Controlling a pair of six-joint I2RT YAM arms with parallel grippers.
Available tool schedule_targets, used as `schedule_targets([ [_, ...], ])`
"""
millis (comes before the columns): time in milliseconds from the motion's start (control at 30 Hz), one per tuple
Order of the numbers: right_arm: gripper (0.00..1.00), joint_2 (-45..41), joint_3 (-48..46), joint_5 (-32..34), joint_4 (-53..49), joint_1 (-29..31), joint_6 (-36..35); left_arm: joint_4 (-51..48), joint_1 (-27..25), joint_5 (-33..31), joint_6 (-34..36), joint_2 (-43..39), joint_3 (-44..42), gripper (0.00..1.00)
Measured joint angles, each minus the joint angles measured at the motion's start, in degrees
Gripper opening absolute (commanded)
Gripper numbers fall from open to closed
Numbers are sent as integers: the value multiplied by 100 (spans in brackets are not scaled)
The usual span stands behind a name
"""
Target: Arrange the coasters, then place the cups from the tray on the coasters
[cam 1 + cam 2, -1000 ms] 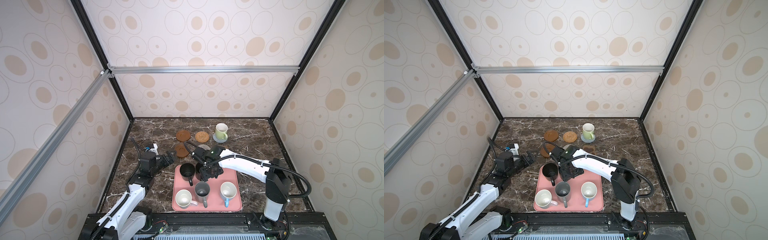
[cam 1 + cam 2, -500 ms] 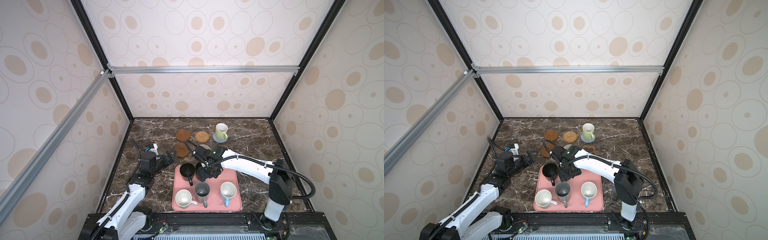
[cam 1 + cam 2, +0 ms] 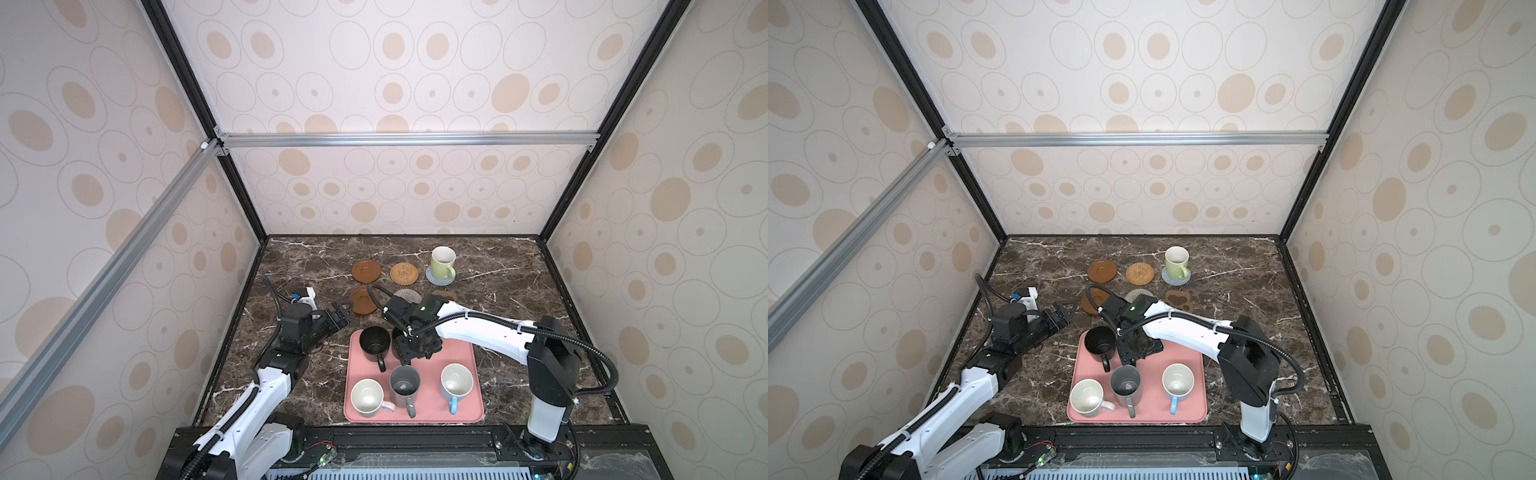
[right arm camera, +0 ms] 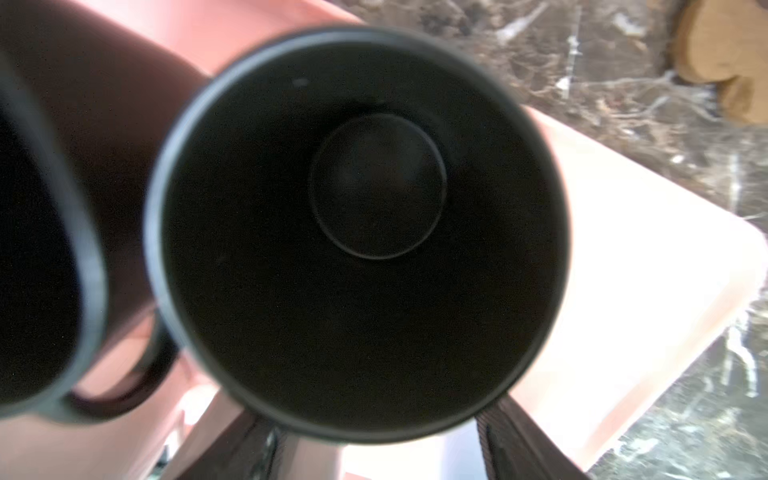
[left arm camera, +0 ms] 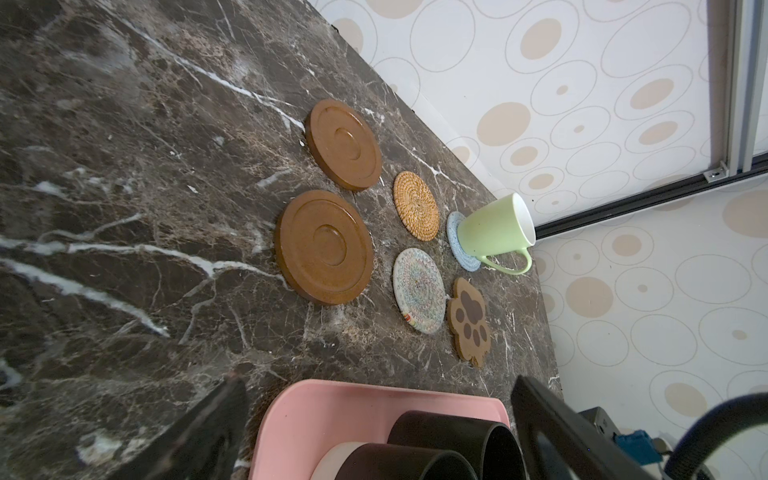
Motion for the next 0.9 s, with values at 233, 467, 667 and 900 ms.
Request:
schedule_targets([
  [233,74,31,0,428,-219,-13,-20,0,0,26,0,118,2,100],
  [467,74,24,-66,540,-264,-133,-83,-2,0,35,0,140,2,100],
  [667,73,-83,-352,553,-232,-313,-136,-4,0,31,0,133,4,100],
  [900,71,-321,-575,540,-177,-487,-223,-7,0,31,0,118,4,100],
])
